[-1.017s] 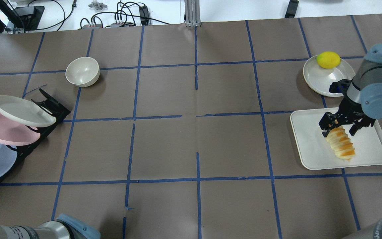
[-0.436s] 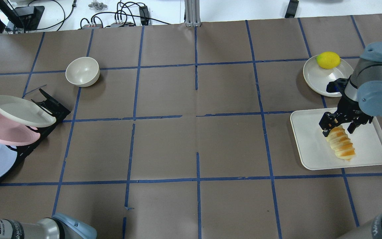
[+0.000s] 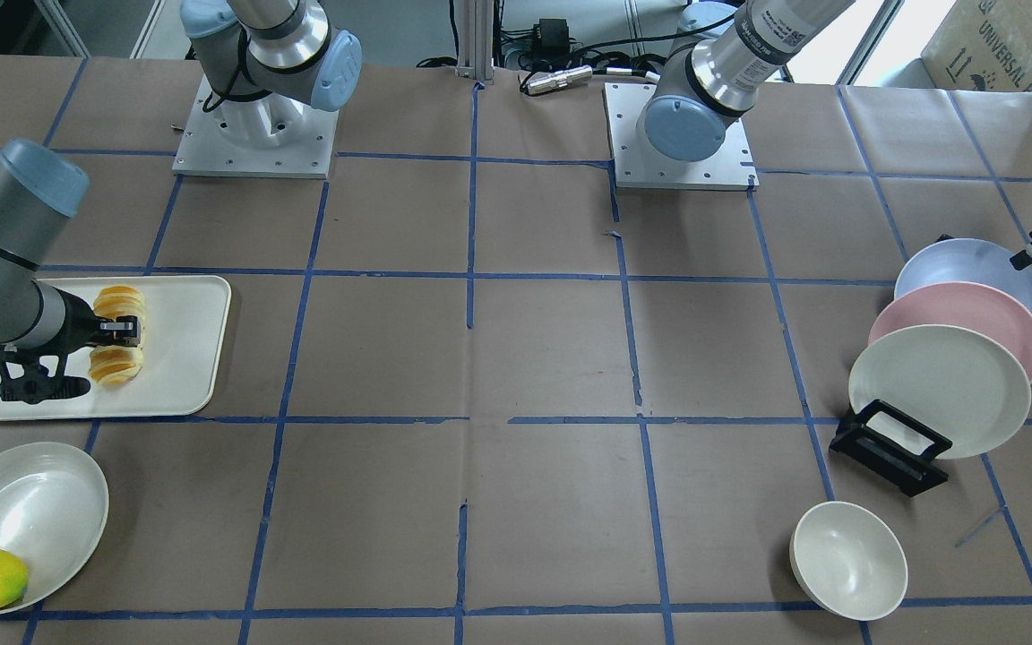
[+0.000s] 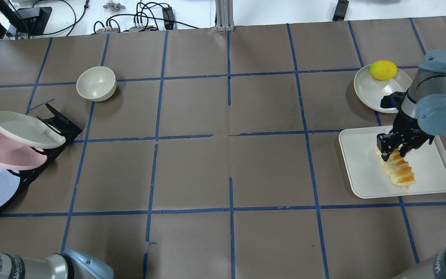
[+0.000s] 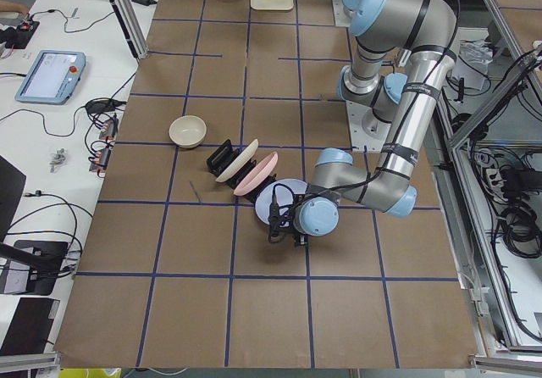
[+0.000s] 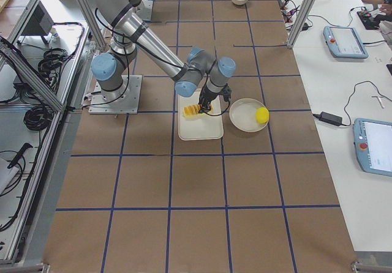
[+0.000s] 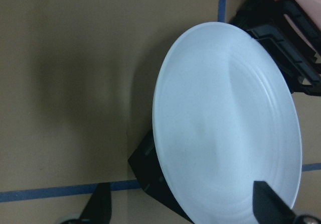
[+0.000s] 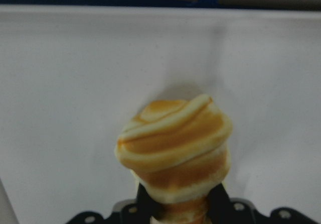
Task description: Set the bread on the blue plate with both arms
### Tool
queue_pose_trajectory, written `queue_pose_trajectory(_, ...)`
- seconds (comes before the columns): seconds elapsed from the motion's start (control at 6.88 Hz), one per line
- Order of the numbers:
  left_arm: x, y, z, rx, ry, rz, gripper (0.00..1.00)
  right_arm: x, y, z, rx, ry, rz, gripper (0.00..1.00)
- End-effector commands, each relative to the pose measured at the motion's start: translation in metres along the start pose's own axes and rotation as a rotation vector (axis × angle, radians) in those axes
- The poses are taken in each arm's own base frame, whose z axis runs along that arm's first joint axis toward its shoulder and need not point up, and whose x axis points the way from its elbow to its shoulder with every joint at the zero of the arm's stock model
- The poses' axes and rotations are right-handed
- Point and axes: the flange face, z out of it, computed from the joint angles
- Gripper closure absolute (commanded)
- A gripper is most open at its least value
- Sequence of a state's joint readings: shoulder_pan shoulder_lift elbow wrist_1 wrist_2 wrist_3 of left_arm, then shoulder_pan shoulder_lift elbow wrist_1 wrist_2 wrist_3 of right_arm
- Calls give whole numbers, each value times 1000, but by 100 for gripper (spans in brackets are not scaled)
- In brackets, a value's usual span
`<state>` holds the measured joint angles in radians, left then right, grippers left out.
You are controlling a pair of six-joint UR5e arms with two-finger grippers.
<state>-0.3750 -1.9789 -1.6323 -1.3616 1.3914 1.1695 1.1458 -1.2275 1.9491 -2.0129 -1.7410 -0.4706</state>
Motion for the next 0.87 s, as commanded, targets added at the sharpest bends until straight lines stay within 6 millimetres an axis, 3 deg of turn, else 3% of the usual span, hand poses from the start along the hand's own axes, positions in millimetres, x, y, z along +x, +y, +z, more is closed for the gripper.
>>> queue_pose_trajectory(0.0,-11,-19,29,35,4,6,0,2,-3,-6,12,7,7,96)
queue_pose_trajectory(0.29,-15,-25,35,42,-9,16,0,5,-14,-44,74,41,33,95)
queue_pose_trajectory(0.44,-12,-28,36,43,-6,18,0,5,-13,-82,132,68,48,95)
queue_pose_trajectory(0.58,-9,-31,36,42,-6,21,4,-11,-1,-120,206,87,89,94)
queue_pose_trajectory(0.73,-9,-31,36,42,-6,14,17,-39,20,-163,300,125,80,92)
